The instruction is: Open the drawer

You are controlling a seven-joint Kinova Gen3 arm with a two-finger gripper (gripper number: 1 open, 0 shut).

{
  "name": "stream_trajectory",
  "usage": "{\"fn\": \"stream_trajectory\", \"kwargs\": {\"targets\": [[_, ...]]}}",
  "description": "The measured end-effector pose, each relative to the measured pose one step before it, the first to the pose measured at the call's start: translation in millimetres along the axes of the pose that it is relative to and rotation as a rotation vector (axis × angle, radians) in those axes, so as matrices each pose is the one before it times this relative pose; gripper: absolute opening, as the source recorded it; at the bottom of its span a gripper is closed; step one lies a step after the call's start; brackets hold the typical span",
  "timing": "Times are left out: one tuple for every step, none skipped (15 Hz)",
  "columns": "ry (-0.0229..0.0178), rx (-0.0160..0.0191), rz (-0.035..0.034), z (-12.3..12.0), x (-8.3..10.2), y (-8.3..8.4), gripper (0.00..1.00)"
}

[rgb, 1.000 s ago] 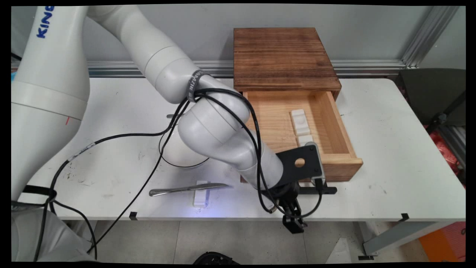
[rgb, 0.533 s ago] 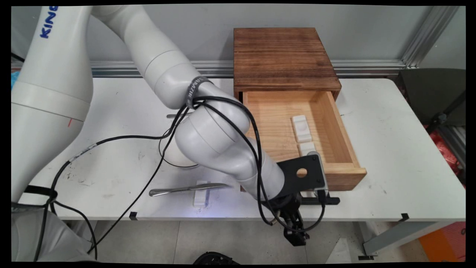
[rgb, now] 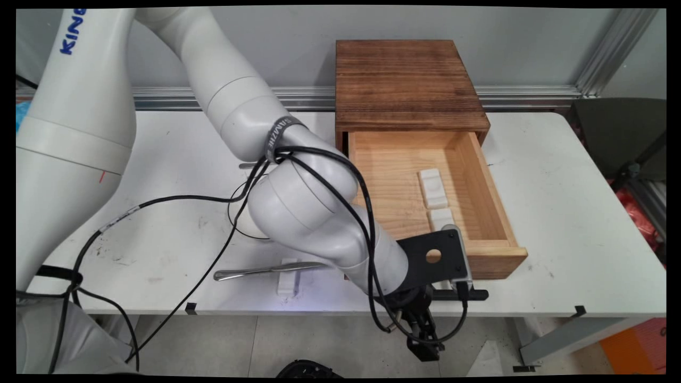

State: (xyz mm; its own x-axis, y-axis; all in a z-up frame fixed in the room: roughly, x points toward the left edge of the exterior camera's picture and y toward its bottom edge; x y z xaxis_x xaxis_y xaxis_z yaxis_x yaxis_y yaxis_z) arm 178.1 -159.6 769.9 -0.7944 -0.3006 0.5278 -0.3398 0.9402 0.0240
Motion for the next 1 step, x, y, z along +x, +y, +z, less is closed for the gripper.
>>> {"fn": "stream_trajectory", "kwargs": {"targets": [[0.00124, -0.00029, 0.0034, -0.13, 0.42, 0.61, 1.0]]}}
